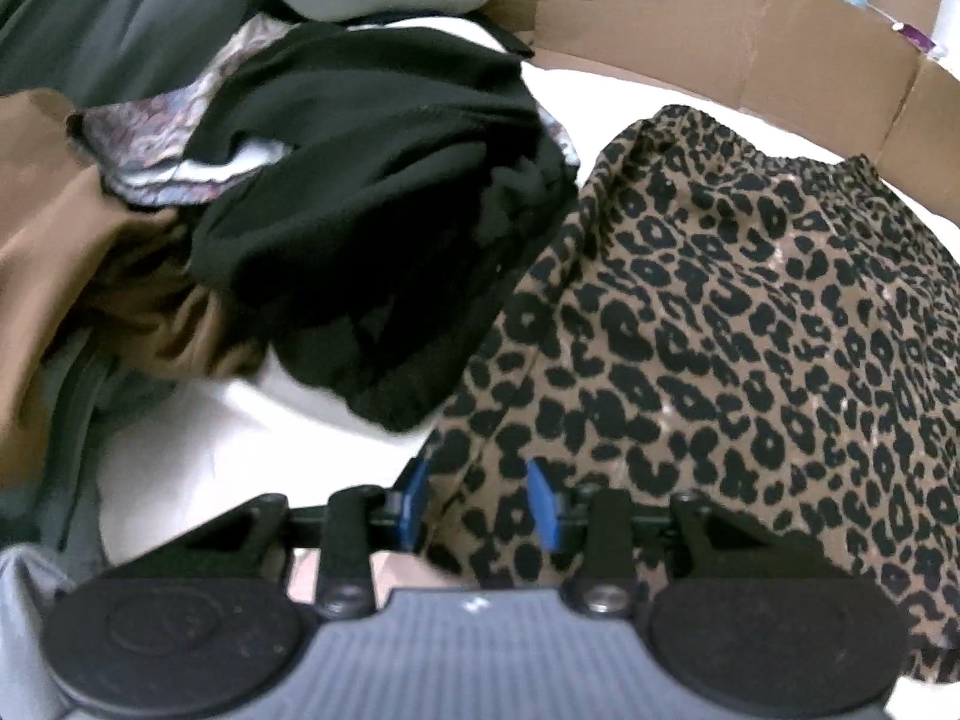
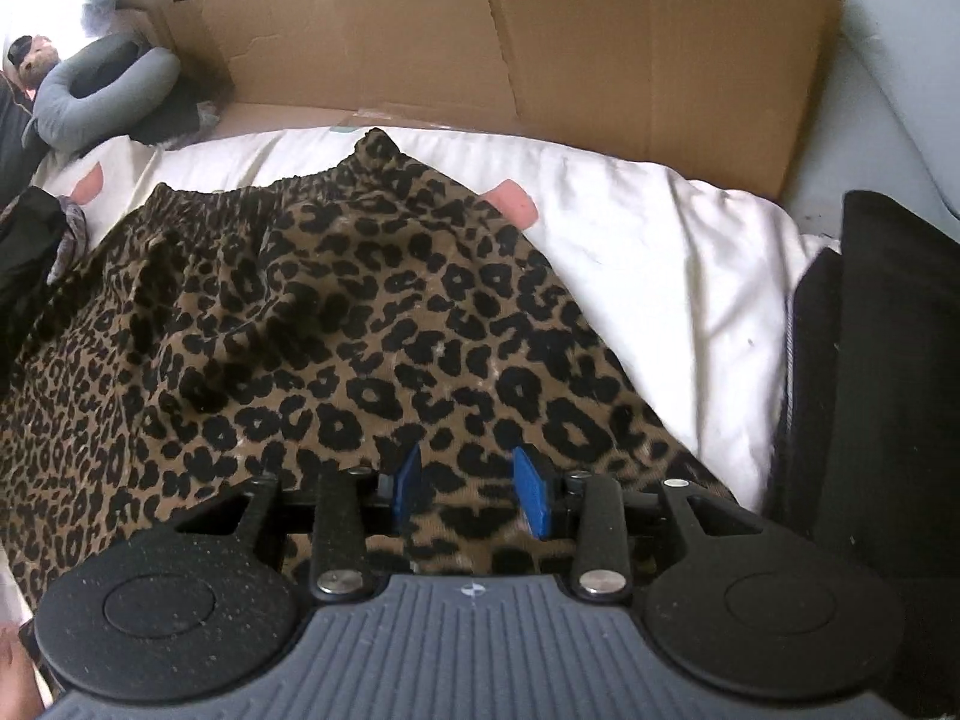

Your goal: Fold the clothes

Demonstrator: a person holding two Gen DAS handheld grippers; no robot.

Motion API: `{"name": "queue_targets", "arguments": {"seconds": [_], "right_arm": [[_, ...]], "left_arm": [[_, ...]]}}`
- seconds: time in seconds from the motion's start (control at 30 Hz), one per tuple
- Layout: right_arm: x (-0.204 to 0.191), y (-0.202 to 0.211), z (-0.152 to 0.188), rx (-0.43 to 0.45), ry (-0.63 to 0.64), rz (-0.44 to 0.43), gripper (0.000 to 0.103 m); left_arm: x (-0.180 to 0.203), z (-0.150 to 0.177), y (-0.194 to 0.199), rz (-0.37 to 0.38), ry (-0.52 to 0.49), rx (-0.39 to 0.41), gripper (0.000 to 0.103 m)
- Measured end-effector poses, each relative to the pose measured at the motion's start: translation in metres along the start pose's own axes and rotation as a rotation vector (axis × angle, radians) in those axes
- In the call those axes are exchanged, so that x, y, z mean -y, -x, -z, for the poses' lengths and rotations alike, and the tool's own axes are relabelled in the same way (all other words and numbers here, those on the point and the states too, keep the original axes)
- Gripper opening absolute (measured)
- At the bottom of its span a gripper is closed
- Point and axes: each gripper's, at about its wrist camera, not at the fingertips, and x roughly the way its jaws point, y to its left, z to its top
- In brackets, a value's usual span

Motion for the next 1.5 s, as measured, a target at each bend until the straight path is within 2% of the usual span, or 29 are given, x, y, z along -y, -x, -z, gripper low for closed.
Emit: {"name": "queue_targets", "arguments": {"seconds": [0.17, 0.2, 0.23, 0.27, 0.37, 0.5, 0.7, 0.93, 1.07, 1.27, 1.5], "right_arm": [[-0.006, 0.004, 0.021, -0.031, 0.013, -0.018, 0.041], [-0.007, 0.003, 0.025, -0.039, 0.013, -0.021, 0.041], [-0.009, -0.001, 0.028, -0.05, 0.013, -0.02, 0.041], [-0.011, -0.005, 0.031, -0.06, 0.013, -0.018, 0.041], [-0.023, -0.017, 0.036, -0.064, 0.057, -0.003, 0.041], [-0.038, -0.025, 0.048, -0.073, 0.18, 0.034, 0.042], [-0.036, -0.016, 0.063, -0.129, 0.201, 0.056, 0.041], [-0.035, -0.009, 0.075, -0.191, 0.177, 0.066, 0.041], [-0.033, -0.007, 0.079, -0.196, 0.165, 0.062, 0.04], [-0.034, -0.006, 0.08, -0.192, 0.16, 0.065, 0.04], [-0.032, -0.007, 0.08, -0.191, 0.161, 0.066, 0.04]], "left_arm": [[-0.005, 0.009, 0.001, 0.012, 0.044, -0.032, 0.04], [-0.006, 0.012, 0.0, 0.023, 0.062, -0.036, 0.044], [-0.006, 0.015, -0.001, 0.033, 0.081, -0.041, 0.059], [-0.006, 0.017, -0.002, 0.044, 0.098, -0.042, 0.064], [-0.001, 0.021, -0.002, 0.078, 0.124, -0.047, 0.064], [0.005, 0.024, -0.002, 0.103, 0.12, -0.061, 0.064], [-0.005, 0.031, -0.005, 0.126, 0.228, -0.086, 0.064], [-0.019, 0.036, -0.008, 0.172, 0.358, -0.067, 0.059], [-0.03, 0.035, -0.013, 0.165, 0.403, -0.046, 0.057], [-0.04, 0.027, -0.019, 0.12, 0.377, -0.027, 0.046], [-0.041, 0.026, -0.021, 0.104, 0.333, -0.011, 0.046]]}}
